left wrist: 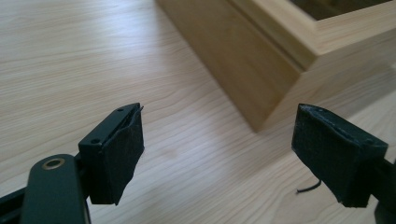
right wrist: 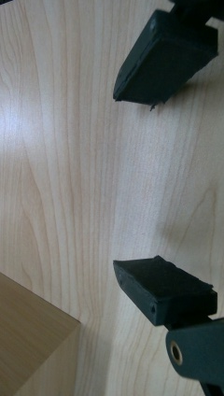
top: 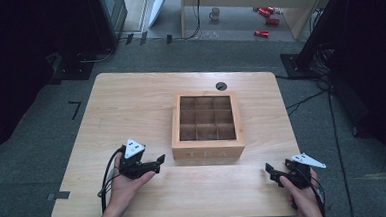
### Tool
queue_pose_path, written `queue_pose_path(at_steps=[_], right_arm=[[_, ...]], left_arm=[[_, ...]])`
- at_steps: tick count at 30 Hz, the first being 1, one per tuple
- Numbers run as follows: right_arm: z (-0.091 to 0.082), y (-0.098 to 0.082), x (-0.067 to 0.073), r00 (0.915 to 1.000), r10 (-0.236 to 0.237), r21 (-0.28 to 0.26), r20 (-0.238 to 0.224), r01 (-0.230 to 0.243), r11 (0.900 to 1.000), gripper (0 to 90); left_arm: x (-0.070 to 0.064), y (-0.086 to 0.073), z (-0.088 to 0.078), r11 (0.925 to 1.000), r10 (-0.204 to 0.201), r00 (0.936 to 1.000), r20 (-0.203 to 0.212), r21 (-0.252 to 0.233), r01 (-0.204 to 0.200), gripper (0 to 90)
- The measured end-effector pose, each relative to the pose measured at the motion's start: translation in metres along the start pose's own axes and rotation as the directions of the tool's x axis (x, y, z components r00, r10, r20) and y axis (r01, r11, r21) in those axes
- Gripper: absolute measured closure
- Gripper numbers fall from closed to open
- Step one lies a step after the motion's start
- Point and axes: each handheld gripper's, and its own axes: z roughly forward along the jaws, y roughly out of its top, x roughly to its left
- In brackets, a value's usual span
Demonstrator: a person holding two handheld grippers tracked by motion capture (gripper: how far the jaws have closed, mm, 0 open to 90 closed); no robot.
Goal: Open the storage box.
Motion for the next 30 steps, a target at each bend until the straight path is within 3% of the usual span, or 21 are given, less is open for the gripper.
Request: queue_pose_path(at_steps=[4,10,17,24,30], right_arm=[[0.001,0.002,0.005,1.0000,-0.002,-0.001,-0.001,0.002,1.000,16.9],[-0.005,0.012,0.016,0.9998,0.012,-0.054,-0.015,-0.012,0.998,18.1],[-0.011,0.028,0.038,0.9993,-0.027,-0.106,-0.027,0.024,0.994,18.6],[-0.006,0.044,0.066,0.9948,-0.083,-0.131,-0.059,0.075,0.989,18.6],[0.001,0.052,0.089,0.9867,-0.139,-0.145,-0.085,0.126,0.981,18.4]], left_arm=[[-0.014,0.002,0.007,0.9997,0.025,0.9992,0.031,0.001,-0.025,21.6],[-0.027,0.005,0.013,0.9981,0.062,0.9952,0.076,-0.006,-0.062,32.4],[-0.037,0.008,0.020,0.9969,0.077,0.9921,0.099,0.003,-0.078,47.0],[-0.035,0.010,0.026,0.9996,0.029,0.9962,0.082,0.001,-0.029,57.1],[-0.034,0.010,0.028,0.9998,0.017,0.9973,0.071,0.002,-0.017,61.7]])
